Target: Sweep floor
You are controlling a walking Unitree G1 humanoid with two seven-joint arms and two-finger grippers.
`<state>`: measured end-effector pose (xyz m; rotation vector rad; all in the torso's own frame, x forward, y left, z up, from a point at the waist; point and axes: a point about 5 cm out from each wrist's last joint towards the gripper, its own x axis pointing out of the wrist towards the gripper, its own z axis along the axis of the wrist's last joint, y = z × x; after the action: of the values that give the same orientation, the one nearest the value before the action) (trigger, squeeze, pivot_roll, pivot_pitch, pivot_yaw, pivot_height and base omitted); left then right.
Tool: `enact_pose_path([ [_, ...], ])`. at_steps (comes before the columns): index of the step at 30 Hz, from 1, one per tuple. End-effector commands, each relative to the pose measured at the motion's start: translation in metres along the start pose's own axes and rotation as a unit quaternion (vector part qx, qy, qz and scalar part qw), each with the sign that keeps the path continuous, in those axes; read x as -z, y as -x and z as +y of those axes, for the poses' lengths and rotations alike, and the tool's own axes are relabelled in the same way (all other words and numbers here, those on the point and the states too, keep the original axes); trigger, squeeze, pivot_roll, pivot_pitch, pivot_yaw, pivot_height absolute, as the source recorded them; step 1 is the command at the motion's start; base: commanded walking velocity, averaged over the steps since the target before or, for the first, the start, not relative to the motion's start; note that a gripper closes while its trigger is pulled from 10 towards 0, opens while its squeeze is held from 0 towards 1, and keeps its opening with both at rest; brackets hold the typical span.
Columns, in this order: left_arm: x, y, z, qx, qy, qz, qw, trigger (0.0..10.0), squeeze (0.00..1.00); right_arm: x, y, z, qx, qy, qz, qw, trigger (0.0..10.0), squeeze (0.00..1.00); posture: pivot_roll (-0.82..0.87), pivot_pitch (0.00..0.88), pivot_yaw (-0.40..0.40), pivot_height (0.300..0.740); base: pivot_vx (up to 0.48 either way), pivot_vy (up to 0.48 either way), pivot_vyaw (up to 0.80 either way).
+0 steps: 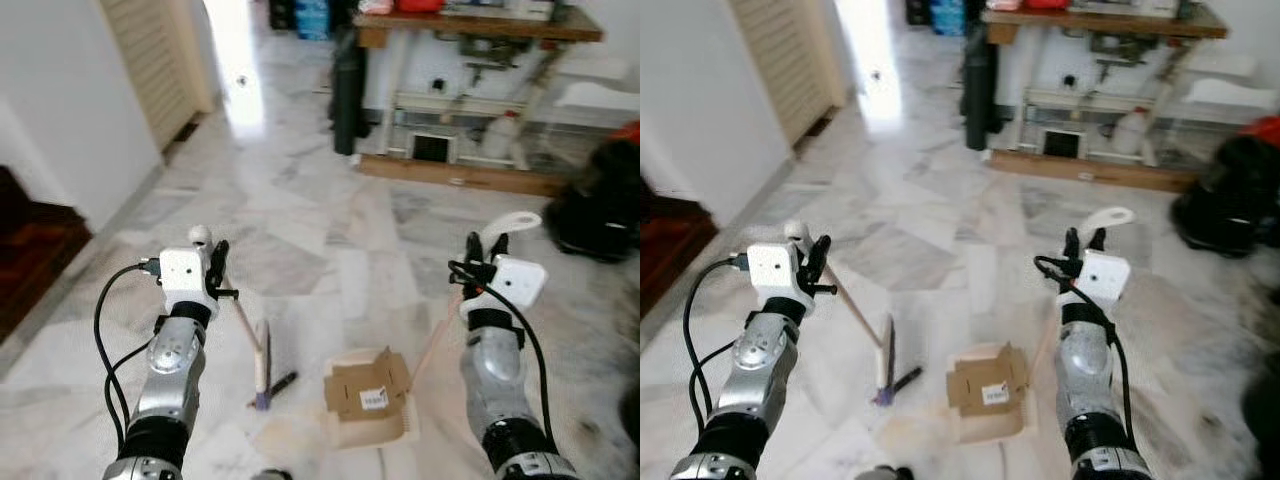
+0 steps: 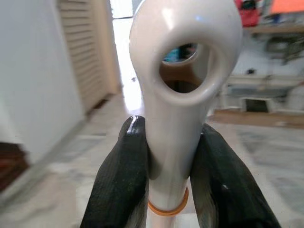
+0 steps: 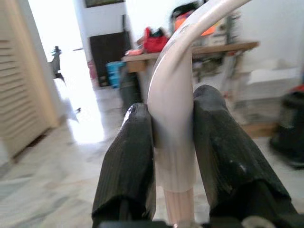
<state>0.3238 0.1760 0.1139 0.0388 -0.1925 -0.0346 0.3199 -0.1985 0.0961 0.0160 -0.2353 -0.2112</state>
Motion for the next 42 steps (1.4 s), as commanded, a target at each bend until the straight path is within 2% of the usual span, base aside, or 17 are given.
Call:
enact_pose_path([
  [1,-0.011,-0.004,-0.001,0.004,-0.01,-0.029,1.0,10.0,0.0,-0.013,-0.006,0.001,0.002,-0.009,-0.031,0.999,10.0,0.0,0.04,0.0,0.05,0.74,0.0,0.0,0.8],
  [12,-0.014,-0.006,0.003,-0.001,-0.016,-0.032,0.999,10.0,0.0,-0.015,-0.009,0.002,0.001,-0.014,-0.029,0.999,10.0,0.0,0.05,0.0,0.049,0.74,0.0,0.0,0.8],
  [21,-0.015,-0.002,0.01,-0.016,-0.024,-0.031,0.999,10.0,0.0,-0.016,-0.011,0.005,-0.003,-0.018,-0.028,0.999,10.0,0.0,0.06,0.006,0.043,0.74,0.0,0.0,0.8],
  [32,-0.012,0.001,0.009,-0.023,-0.025,-0.022,0.999,10.0,0.0,-0.015,-0.011,0.005,-0.006,-0.028,-0.022,0.999,10.0,0.0,0.06,0.025,0.043,0.74,0.0,0.0,0.78],
  [34,-0.012,0.001,0.01,-0.024,-0.024,-0.021,0.999,10.0,0.0,-0.015,-0.012,0.007,-0.01,-0.044,-0.02,0.999,10.0,0.0,0.06,0.027,0.043,0.74,0.0,0.0,0.0],
  [42,-0.011,0.002,0.01,-0.026,-0.021,-0.015,0.999,10.0,0.0,-0.016,-0.013,0.009,-0.01,-0.047,-0.019,0.999,10.0,0.0,0.07,0.034,0.043,0.74,0.0,0.04,0.0],
])
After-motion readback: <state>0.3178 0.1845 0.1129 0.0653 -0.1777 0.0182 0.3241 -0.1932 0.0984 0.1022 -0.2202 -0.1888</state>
